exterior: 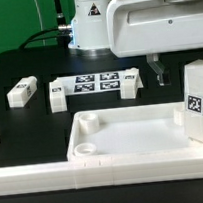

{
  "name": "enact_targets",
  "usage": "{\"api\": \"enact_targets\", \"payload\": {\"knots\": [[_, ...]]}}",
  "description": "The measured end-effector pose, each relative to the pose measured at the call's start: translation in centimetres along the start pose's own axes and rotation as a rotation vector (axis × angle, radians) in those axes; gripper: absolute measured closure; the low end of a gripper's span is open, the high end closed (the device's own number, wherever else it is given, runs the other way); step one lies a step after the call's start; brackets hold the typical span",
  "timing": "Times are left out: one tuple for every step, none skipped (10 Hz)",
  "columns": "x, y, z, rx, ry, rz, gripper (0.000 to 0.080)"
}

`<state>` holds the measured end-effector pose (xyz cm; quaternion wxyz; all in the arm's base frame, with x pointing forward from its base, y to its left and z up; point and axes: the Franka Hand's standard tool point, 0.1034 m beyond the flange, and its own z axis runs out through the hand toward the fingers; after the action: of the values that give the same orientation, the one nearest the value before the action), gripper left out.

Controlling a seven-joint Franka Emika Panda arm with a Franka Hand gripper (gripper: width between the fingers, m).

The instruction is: Assemble desk

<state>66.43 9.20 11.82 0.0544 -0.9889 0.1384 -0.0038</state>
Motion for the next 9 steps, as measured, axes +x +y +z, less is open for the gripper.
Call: {"api": "enact_targets", "payload": {"knots": [[-0.05,-0.13,0.0,0.001,0.0,-0.076,0.0151],[-0.11,-0.26,0.02,-0.001,0.0,-0.155,0.015],[-0.18,-0.4,0.04,-0.007,0.001,-0.242,0.015],[-0.28,-0.56,0.07,-0.015,0.0,-0.335,0.015],[-0.31,-0.58,0.09,-0.024,0.0,-0.43,0.015],[-0.3,-0.55,0.09,-0.037,0.0,-0.53,0.015],[-0.13,-0.5,0.05,-0.048,0.009,-0.596,0.015],[-0.05,-0.42,0.08,-0.05,0.016,-0.637,0.015],[0.02,-0.15,0.1,-0.062,0.012,-0.747,0.015]]}}
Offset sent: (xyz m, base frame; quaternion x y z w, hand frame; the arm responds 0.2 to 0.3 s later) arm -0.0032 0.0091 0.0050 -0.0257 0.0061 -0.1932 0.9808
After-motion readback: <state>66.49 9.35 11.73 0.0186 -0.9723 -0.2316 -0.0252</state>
